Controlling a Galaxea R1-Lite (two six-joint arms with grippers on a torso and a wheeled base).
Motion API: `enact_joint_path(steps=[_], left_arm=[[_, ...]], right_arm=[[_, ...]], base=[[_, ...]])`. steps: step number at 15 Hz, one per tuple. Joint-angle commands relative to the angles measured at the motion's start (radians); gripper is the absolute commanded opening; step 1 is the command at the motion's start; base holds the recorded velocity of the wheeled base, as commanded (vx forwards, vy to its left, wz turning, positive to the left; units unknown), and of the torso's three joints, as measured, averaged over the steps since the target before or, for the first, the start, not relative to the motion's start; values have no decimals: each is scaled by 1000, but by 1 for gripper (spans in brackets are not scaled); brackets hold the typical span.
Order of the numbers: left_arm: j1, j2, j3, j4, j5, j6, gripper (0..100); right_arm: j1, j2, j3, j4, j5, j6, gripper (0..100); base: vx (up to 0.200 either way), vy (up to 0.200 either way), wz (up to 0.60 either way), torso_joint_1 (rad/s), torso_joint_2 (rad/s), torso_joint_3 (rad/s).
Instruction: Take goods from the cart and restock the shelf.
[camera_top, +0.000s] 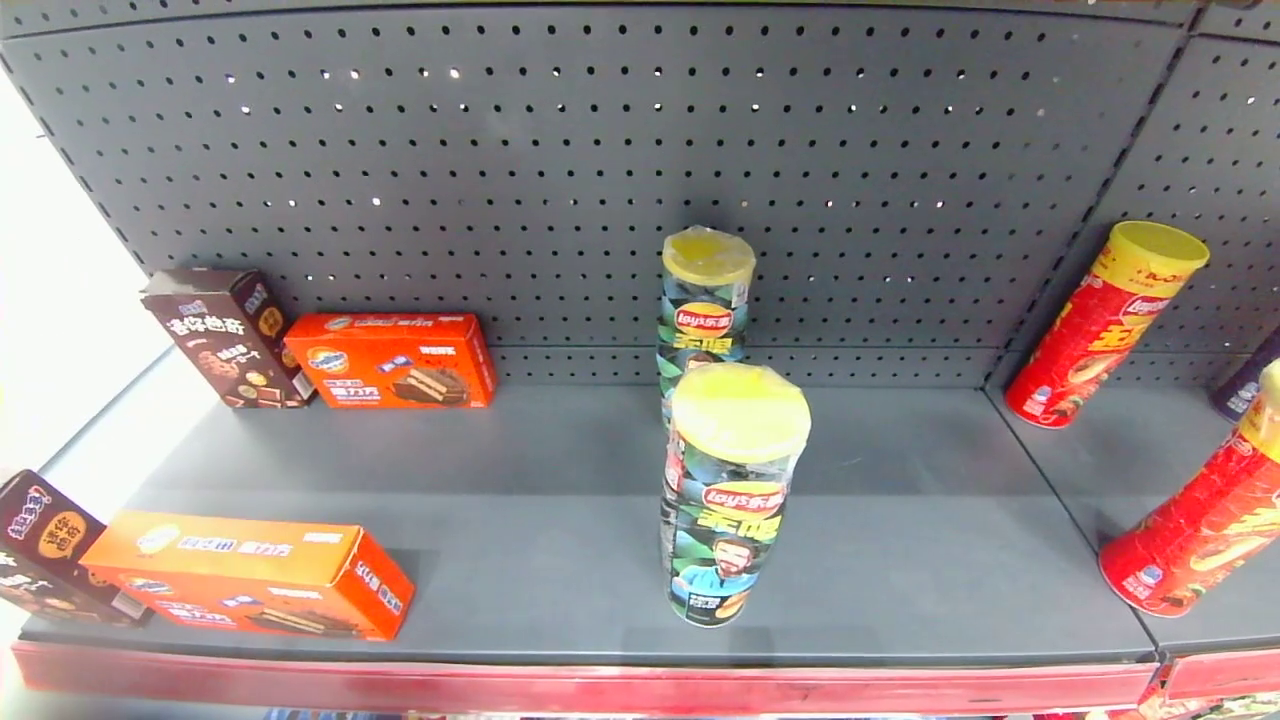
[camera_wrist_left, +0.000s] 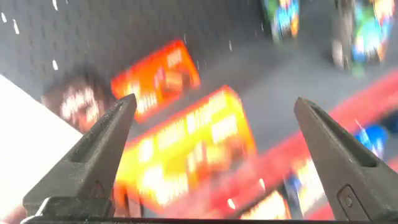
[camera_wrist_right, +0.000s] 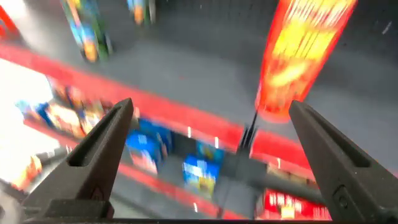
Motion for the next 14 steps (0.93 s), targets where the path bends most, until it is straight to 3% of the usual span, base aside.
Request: enact_joint_path(steps=[1,4,5,7,9,11,12,13,14], left_arm=[[10,-320,10,292,-3,-35,100],[2,-320,99,349,-3,-49,100],[2,-320,111,345,-3,-67,100],[18,-320,113,345,4,-141,100],[91,-320,113,348,3,-170,100],[153,-320,113,349,3,-201,100],[157,-320,113,349,3,-213,100],[157,-320,114,349,6,-230,100],[162,-320,113,351,21,-231,100]], right_arm=[[1,-11,91,-5,-13,-1,100],[-4,-11,125,-5,-38,-1,100],[-27,-11,125,-5,-61,25,100],[-191,68,125,1,-61,93,100],[-394,128,125,1,-65,111,100],[-507,100,137,-14,-108,140,100],[-499,100,174,-89,-226,183,100],[-498,99,195,-152,-223,170,100],[-473,99,198,-159,-144,144,100]], base=[[0,0,0,0,0,0],[0,0,0,0,0,0],[0,0,0,0,0,0],[0,0,0,0,0,0],[0,0,0,0,0,0],[0,0,0,0,0,0],[0,0,0,0,0,0],[0,0,0,0,0,0],[0,0,0,0,0,0]])
